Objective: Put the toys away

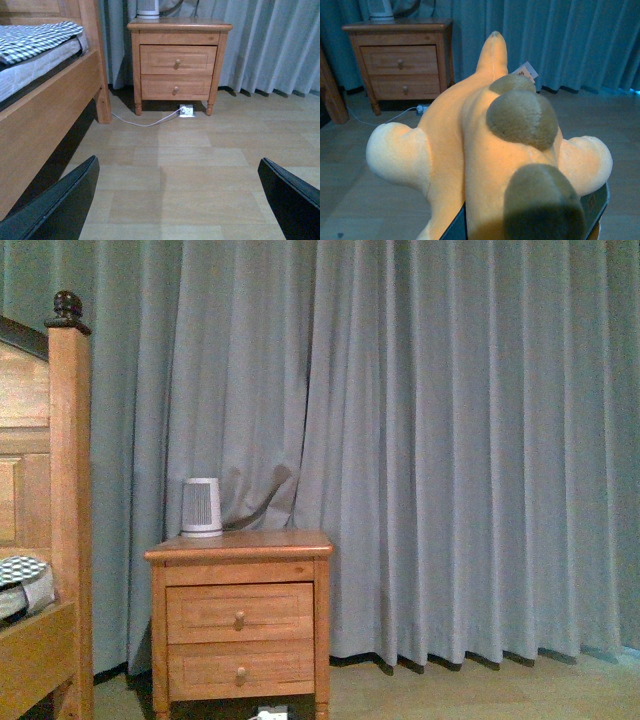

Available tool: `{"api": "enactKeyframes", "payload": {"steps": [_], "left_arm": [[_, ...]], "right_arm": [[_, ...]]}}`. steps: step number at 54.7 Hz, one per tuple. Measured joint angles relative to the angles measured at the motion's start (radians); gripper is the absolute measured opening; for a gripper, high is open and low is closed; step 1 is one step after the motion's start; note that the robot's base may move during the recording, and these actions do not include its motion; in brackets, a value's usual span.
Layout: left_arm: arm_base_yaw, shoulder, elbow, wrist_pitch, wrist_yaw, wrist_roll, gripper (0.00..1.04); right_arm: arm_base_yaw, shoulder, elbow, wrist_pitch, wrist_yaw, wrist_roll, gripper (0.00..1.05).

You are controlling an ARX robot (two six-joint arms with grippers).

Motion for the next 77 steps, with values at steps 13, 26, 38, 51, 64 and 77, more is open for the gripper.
{"api": "enactKeyframes", "payload": {"steps": [13,26,38,51,64,77], "left_arm": [[0.0,0.0,0.0,0.0,-0.002,0.0,0.98],[0.0,0.0,0.0,0.0,-0.001,0.0,0.98],[0.0,0.0,0.0,0.0,-0.001,0.0,0.98],[0.0,0.0,0.0,0.0,-0.001,0.0,0.98],[0.0,0.0,0.0,0.0,-0.001,0.0,0.98],[0.0,0.0,0.0,0.0,-0.002,0.0,0.98]], "right_arm": [[0.0,0.0,0.0,0.0,0.0,0.0,0.07],[0.0,0.0,0.0,0.0,0.0,0.0,0.07],[0.0,0.0,0.0,0.0,0.0,0.0,0.07],[0.0,0.0,0.0,0.0,0.0,0.0,0.07],[0.0,0.0,0.0,0.0,0.0,0.0,0.07],[0.0,0.0,0.0,0.0,0.0,0.0,0.07]]}}
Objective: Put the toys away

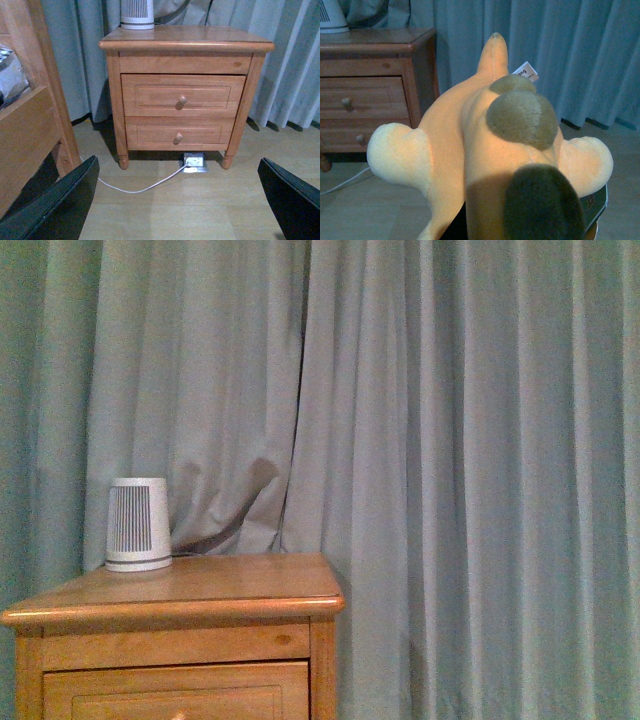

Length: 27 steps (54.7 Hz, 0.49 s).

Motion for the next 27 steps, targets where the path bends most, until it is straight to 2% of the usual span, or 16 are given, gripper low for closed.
{"api": "enactKeyframes", "payload": {"steps": [27], "left_arm": [[0.0,0.001,0.0,0.0,0.002,0.0,0.98]], "right_arm": [[0.0,0.0,0.0,0.0,0.004,0.0,0.07]]}}
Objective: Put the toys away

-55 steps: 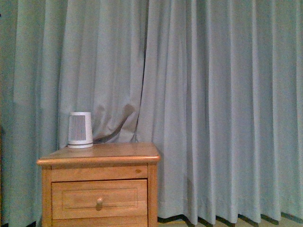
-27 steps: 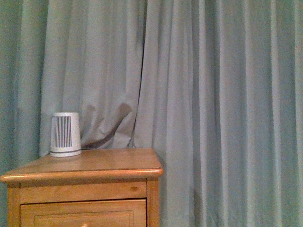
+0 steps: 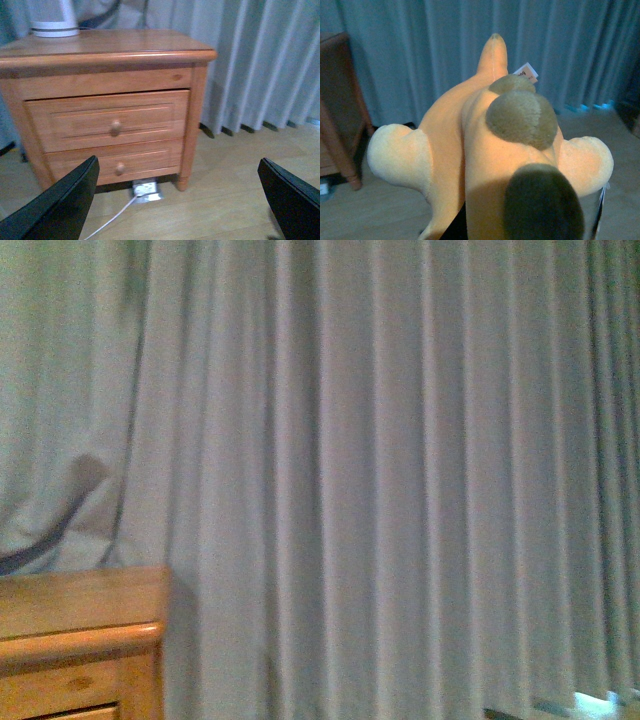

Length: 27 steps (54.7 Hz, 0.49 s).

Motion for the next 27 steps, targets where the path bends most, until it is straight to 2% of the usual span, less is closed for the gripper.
{"api": "enactKeyframes", "payload": {"steps": [27], "left_arm": [[0.0,0.0,0.0,0.0,-0.002,0.0,0.98]], "right_arm": [[0.0,0.0,0.0,0.0,-0.003,0.0,0.07]]}}
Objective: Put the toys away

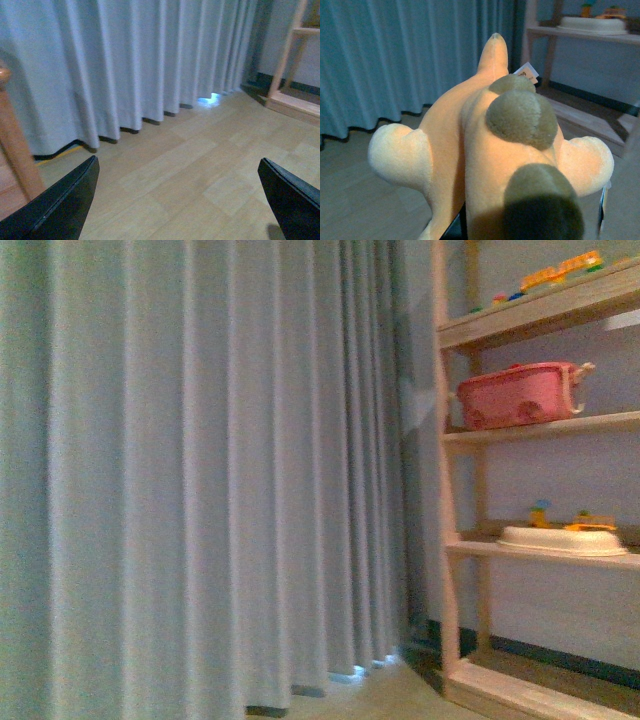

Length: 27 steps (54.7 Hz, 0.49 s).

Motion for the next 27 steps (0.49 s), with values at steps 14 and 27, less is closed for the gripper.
{"api": "enactKeyframes", "payload": {"steps": [14,27], "left_arm": [[0.0,0.0,0.0,0.0,0.0,0.0,0.98],[0.0,-0.001,0.0,0.0,-0.001,0.0,0.98]], "right_arm": [[0.0,0.0,0.0,0.0,0.0,0.0,0.07],[0.0,0.0,0.0,0.0,0.002,0.0,0.07]]}}
